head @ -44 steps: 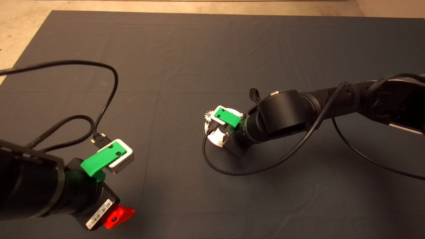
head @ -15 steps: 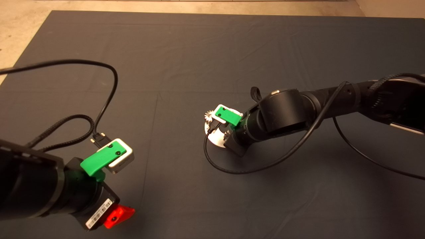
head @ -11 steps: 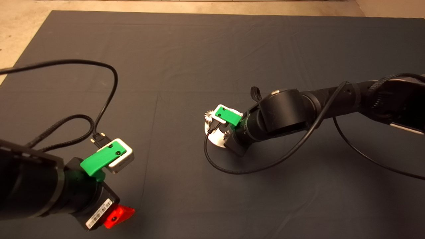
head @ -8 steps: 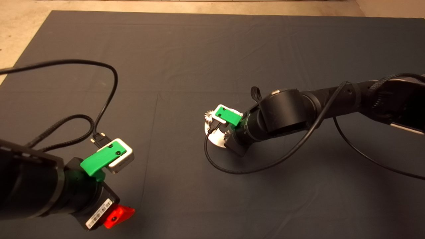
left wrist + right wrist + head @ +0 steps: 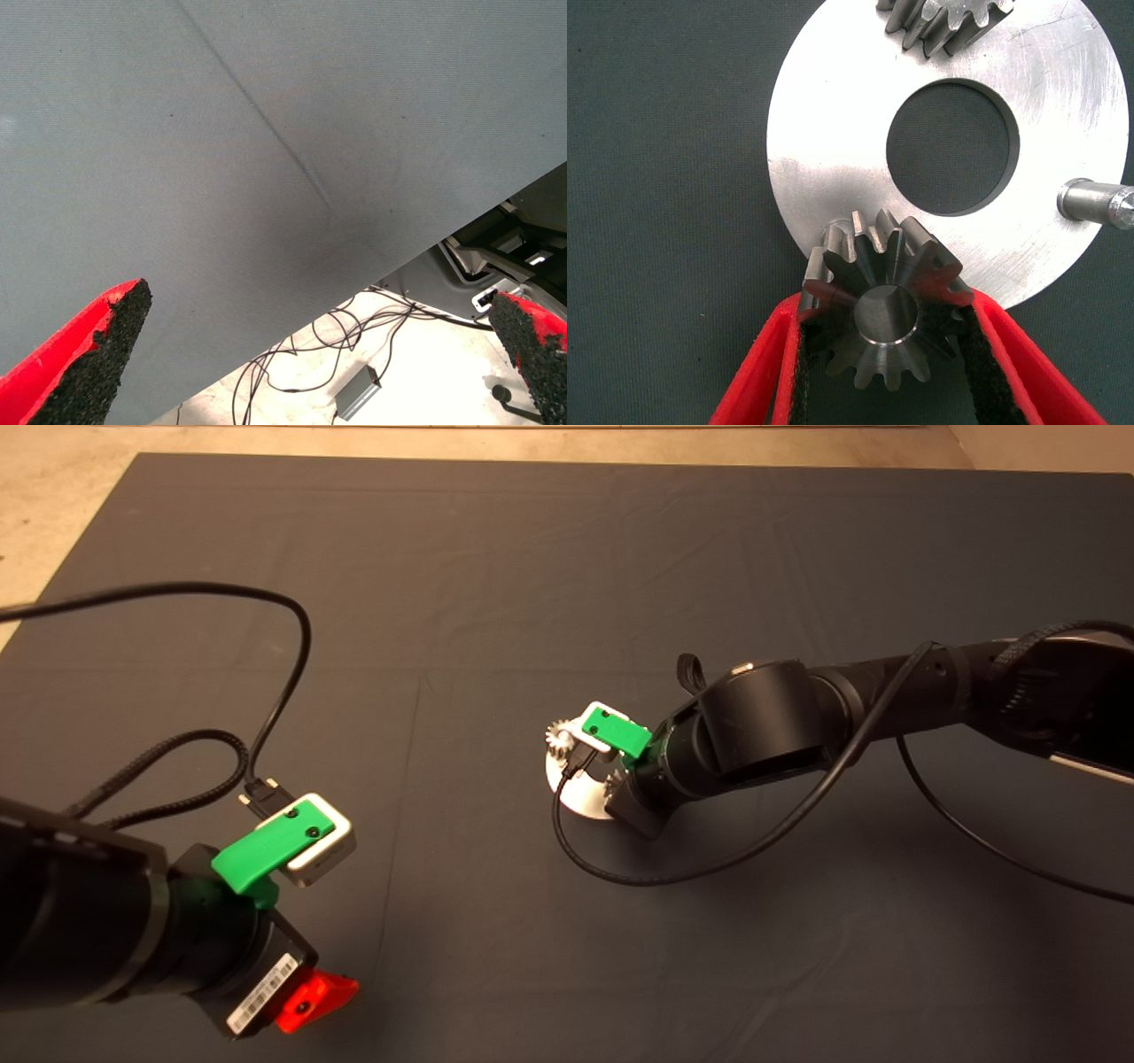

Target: Install three planetary gears onto the carrier pins

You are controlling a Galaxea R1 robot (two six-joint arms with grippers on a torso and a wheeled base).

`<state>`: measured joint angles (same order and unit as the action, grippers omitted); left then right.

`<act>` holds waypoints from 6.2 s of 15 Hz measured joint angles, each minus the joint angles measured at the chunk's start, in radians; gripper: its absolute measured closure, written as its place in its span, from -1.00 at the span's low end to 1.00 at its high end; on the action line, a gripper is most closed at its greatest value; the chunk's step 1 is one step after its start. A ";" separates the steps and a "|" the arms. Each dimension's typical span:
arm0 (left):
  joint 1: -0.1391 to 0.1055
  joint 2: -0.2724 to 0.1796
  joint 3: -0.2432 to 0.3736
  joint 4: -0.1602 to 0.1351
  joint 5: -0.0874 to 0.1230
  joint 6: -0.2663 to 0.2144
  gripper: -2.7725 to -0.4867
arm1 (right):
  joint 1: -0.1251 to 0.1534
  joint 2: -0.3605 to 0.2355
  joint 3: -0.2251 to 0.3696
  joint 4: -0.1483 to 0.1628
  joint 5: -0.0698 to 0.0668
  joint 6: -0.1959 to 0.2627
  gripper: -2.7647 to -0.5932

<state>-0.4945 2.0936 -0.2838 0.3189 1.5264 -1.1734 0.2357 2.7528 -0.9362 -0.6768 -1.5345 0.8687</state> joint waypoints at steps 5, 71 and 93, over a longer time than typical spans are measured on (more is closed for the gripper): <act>0.000 0.000 0.000 0.000 0.000 0.000 -0.99 | 0.000 0.001 0.008 0.000 0.000 0.000 0.61; -0.017 -0.027 0.000 0.000 0.000 0.001 -0.99 | 0.040 0.023 -0.029 -0.013 0.006 -0.007 -0.19; -0.025 -0.051 0.000 0.000 0.000 0.004 -0.99 | 0.110 -0.256 -0.096 0.103 0.004 -0.095 -0.84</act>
<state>-0.5196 2.0421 -0.2843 0.3189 1.5264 -1.1694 0.3462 2.4968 -1.0319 -0.5743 -1.5302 0.7740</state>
